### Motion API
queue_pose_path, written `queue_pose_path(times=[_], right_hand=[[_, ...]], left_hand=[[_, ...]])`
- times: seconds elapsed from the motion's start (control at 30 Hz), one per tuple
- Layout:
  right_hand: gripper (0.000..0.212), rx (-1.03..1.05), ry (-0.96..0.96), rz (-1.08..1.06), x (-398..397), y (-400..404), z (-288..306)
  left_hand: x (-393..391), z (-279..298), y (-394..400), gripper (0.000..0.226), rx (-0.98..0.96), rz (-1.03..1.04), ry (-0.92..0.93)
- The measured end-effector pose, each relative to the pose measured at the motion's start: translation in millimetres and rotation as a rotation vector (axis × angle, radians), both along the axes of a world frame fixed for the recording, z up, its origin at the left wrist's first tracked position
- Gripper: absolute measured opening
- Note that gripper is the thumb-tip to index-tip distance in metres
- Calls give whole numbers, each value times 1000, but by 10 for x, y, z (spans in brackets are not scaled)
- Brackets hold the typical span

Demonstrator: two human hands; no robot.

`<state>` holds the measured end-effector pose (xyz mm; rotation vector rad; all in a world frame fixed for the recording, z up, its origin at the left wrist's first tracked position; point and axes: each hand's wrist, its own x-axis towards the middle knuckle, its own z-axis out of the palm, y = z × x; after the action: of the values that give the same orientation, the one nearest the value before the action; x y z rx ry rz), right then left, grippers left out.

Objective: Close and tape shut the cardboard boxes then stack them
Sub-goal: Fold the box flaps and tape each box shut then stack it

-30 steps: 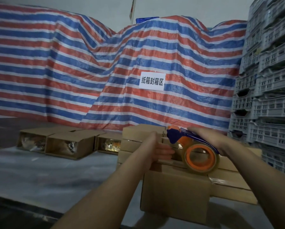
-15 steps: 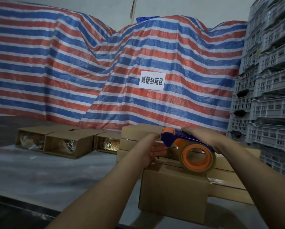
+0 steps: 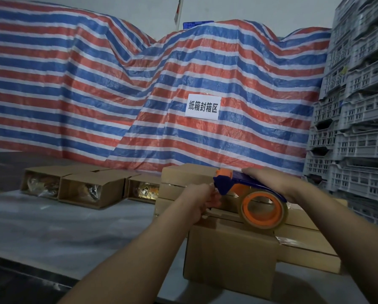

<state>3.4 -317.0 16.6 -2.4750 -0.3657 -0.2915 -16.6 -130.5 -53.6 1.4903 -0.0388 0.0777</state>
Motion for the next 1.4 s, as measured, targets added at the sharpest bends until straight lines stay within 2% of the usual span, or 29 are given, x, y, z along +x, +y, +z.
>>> queue_pose_path(times=[0.13,0.23,0.33,0.47,0.57,0.67,0.87,1.03,1.07,1.13,1.2,1.27,1.4], right_hand=[[43,-158,-1,-31,-24,4,83],[43,-233,-24,-55,-25,-51,108],[42,-193,-42,-88,-3,-95,96],[43,-169,-31,-103,1,-137,100],[43,-180,19,-88,-33,-190,122],[43,-192,54,-68,-61,-197,131],[42,-327,-2,-61,-53,-79,186],[37,-372,15,11,-10,32,210],[36,-399,18,6,6,58,191],[37,-419,35,-11,45,86,152],[35,-456,48,2,80,124,134],[30,-568,43,61,105,187,146],[20,-880,12,128,116,345,197]], left_hand=[[63,-31,-56,41,75,52,8],[99,-30,-92,39,60,61,8],[124,-8,-100,35,11,58,34],[163,-24,-45,29,-161,80,91],[224,-106,33,17,-338,128,123],[200,-131,68,22,-465,114,112],[96,-189,133,11,-681,46,75],[65,-191,196,18,-828,80,79],[67,-202,214,17,-801,94,91],[111,-270,260,7,-598,173,96],[182,-366,342,14,-308,300,33],[206,-449,453,18,-122,362,-42],[167,-527,610,16,-53,306,-11]])
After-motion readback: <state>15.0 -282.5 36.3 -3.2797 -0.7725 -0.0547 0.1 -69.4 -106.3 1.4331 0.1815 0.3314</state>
